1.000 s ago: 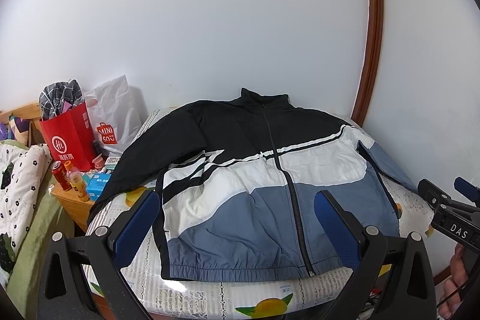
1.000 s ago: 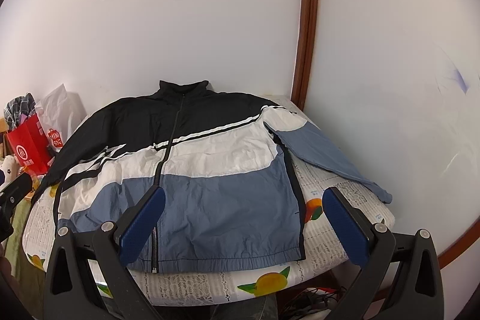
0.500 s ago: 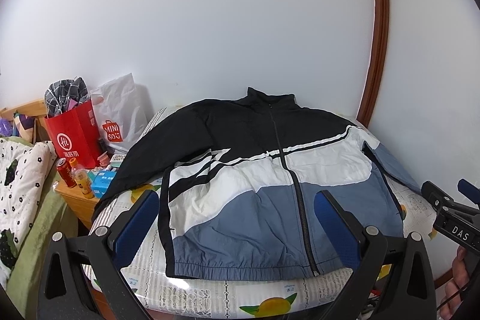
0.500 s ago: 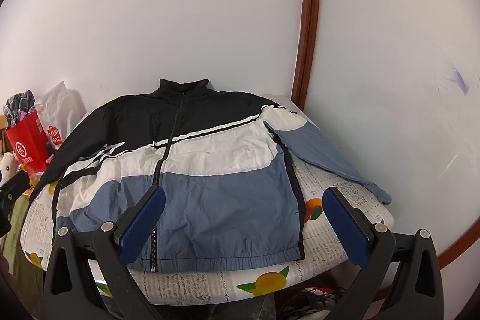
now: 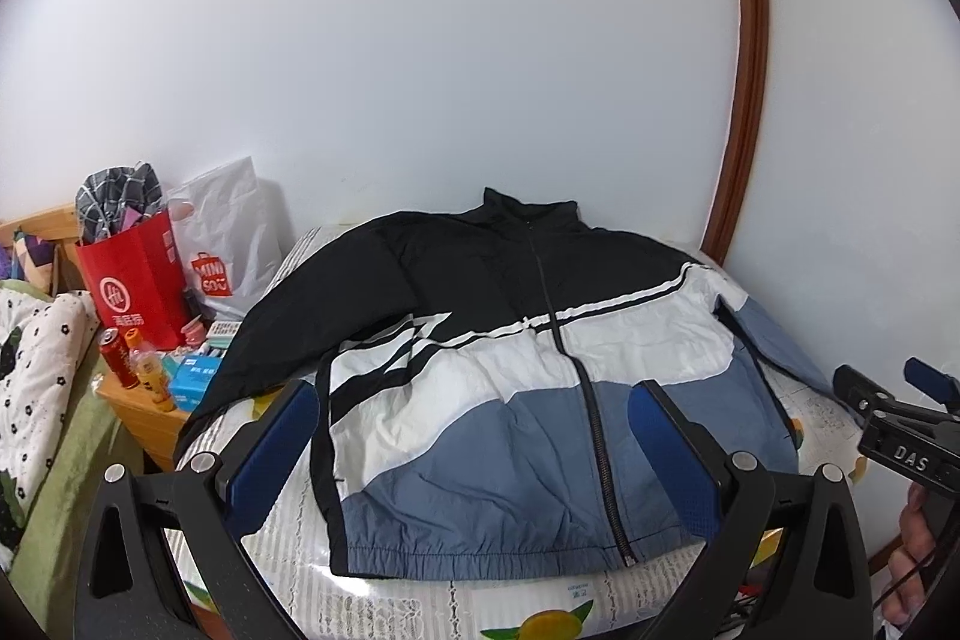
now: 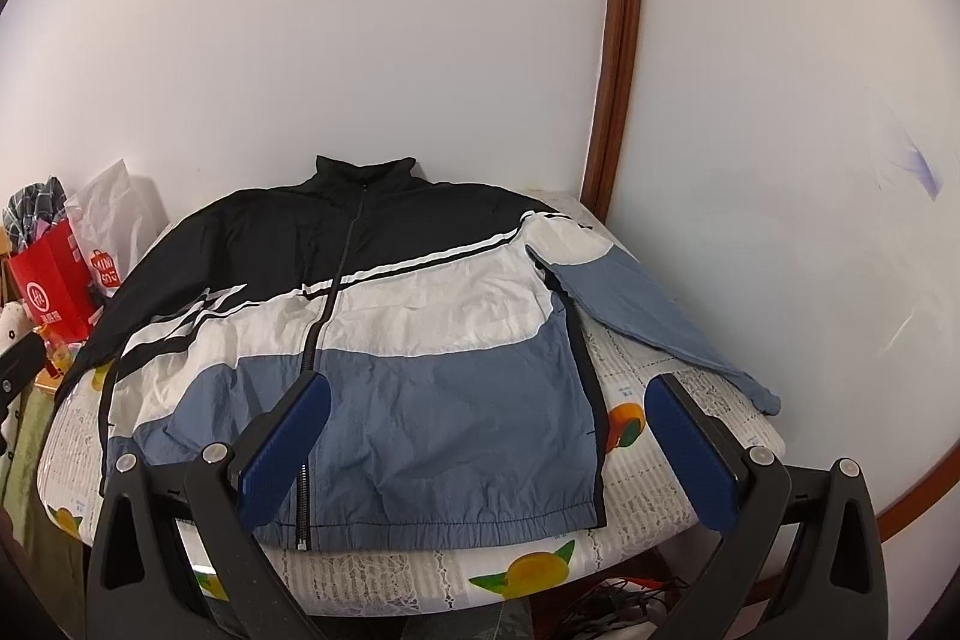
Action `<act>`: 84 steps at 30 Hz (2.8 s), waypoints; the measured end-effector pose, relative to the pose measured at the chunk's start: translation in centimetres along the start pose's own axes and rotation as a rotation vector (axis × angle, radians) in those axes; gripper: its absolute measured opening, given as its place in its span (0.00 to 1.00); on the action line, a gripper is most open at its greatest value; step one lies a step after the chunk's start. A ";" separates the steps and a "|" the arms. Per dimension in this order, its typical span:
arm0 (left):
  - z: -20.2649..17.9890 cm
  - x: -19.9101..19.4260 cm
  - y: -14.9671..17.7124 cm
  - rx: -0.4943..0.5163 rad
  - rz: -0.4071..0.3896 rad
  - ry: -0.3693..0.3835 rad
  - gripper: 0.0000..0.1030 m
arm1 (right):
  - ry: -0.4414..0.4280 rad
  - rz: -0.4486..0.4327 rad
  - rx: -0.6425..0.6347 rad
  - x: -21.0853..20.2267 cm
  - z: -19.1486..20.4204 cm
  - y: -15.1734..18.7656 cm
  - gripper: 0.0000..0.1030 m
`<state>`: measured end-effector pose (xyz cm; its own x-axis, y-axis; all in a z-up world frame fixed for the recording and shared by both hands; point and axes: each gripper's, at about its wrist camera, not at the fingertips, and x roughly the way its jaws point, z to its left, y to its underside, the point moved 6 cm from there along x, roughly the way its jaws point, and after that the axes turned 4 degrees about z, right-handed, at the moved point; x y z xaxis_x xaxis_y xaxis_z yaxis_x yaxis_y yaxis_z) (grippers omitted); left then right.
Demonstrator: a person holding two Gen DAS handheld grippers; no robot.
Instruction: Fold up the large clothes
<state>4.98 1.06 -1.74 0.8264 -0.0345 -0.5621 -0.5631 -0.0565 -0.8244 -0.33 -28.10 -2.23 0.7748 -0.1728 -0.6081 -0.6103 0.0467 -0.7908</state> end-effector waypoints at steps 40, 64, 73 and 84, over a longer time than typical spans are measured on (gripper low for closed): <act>21.4 19.8 4.6 -0.160 0.311 -0.228 0.92 | -0.166 0.170 0.015 16.8 8.4 0.1 0.78; 24.3 24.3 3.6 -0.200 0.370 -0.265 0.11 | -0.214 0.215 -0.081 19.1 12.6 -0.9 0.69; 22.2 20.7 -2.9 -0.201 0.252 -0.270 0.08 | -0.252 0.162 -0.110 18.2 11.6 -4.0 0.69; 12.3 20.7 -11.3 -0.089 0.123 -0.145 0.08 | -0.239 0.135 -0.113 19.6 7.2 -6.8 0.69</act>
<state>28.44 13.29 -4.90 0.7389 0.0973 -0.6668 -0.6515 -0.1493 -0.7438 20.25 -24.76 -9.26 0.6937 0.0643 -0.7174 -0.7150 -0.0590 -0.6967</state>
